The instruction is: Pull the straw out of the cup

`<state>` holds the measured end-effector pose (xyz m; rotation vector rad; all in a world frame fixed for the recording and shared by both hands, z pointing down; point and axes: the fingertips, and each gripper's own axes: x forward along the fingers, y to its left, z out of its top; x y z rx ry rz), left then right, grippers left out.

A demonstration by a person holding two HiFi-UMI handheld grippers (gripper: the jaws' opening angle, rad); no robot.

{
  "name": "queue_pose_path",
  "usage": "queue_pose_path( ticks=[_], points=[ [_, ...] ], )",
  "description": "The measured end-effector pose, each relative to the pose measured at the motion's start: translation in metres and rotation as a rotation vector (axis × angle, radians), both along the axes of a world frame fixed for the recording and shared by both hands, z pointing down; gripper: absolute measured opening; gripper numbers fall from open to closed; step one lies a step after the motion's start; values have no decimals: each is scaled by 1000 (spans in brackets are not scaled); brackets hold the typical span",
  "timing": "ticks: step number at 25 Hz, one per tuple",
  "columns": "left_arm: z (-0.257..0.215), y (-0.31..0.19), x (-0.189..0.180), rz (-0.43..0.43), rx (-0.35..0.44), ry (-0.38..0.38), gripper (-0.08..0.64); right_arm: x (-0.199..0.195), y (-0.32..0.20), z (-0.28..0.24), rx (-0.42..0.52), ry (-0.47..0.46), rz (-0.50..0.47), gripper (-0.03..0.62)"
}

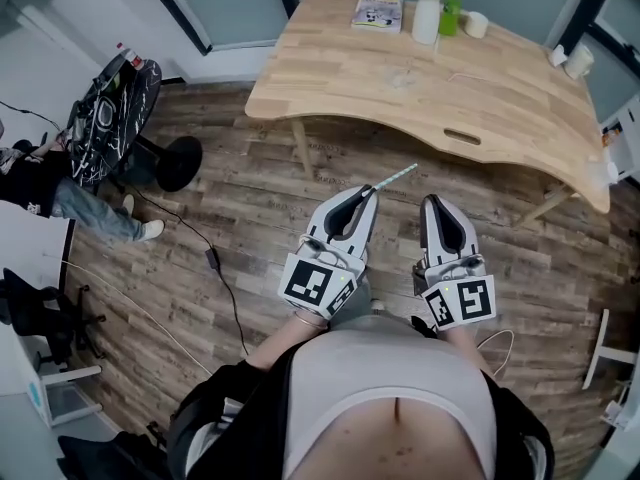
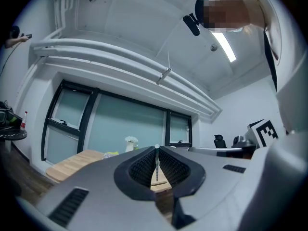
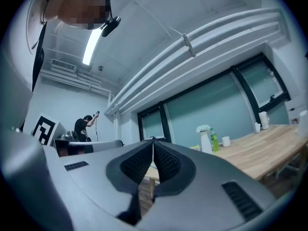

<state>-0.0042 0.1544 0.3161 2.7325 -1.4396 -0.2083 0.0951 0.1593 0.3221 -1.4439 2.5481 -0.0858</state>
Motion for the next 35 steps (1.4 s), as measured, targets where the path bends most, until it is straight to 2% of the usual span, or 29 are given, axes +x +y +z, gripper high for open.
queue_pose_path(
  ticks=[5, 11, 19, 29, 35],
  points=[
    [1, 11, 0, -5, -8, 4, 28, -1, 10, -6, 13, -5, -11, 31],
    [-14, 14, -1, 6, 39, -9, 28, -2, 14, -21, 48, 9, 3, 31],
    [-3, 23, -14, -7, 14, -9, 28, -17, 23, -15, 34, 12, -10, 31],
    [-1, 36, -2, 11, 30, 8, 28, -5, 36, -7, 28, 12, 2, 31],
    [-1, 48, 6, 52, 27, 13, 28, 1, 48, -8, 22, 17, 40, 31]
  ],
)
